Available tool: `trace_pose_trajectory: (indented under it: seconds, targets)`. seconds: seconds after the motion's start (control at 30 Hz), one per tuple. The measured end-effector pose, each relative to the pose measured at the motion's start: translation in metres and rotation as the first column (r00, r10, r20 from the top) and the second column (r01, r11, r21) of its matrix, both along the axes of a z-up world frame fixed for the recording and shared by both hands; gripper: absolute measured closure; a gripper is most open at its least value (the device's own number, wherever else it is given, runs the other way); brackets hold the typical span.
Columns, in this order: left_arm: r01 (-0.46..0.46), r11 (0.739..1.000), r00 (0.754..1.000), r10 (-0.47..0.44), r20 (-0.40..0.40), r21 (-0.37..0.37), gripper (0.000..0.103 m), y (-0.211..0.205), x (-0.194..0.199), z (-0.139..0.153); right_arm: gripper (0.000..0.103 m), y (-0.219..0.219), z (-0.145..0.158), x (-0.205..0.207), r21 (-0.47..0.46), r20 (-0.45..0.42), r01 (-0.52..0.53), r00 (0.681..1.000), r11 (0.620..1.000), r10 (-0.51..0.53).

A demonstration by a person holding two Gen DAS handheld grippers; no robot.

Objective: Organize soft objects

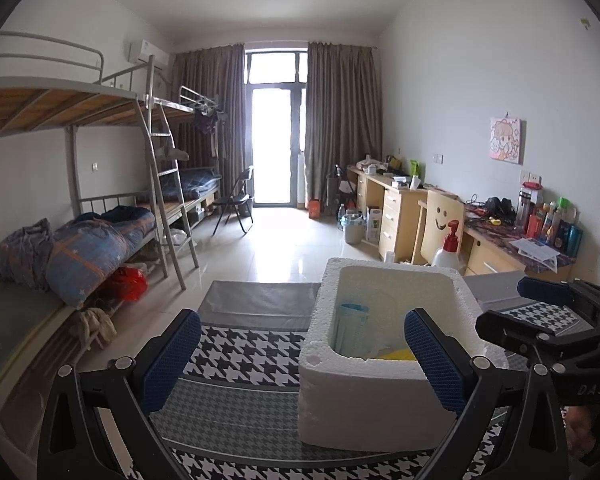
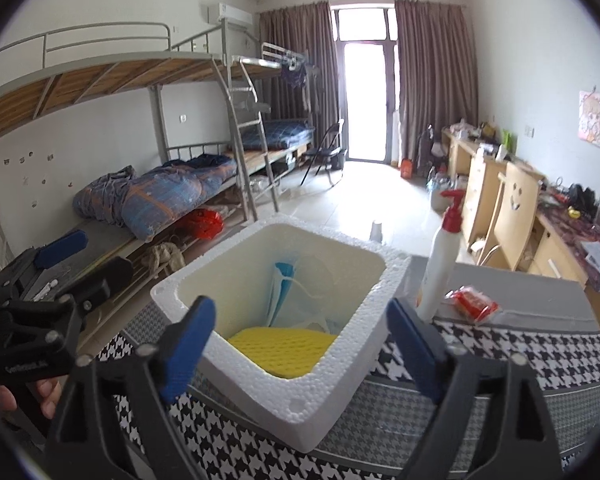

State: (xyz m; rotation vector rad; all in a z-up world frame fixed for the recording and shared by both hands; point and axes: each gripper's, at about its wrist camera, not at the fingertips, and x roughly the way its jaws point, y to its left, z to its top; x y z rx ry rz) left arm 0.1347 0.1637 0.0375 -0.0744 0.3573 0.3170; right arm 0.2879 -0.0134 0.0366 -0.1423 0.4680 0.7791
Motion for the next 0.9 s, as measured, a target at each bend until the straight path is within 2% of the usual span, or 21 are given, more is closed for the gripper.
trace_pose_trajectory:
  seconds: [0.5, 0.9]
  targets:
    - [0.025, 1.000, 0.999, -0.024, 0.024, -0.009, 0.001, -0.018, -0.015, 0.006, 0.008, -0.022, 0.009, -0.026, 0.029, 0.044, -0.004, 0.999, 1.000, 0.002]
    - [0.065, 0.998, 0.995, -0.066, 0.078, 0.022, 0.001, -0.037, -0.034, 0.016, 0.008, -0.043, 0.013, -0.045, 0.071, 0.066, 0.019, 0.998, 0.997, -0.024]
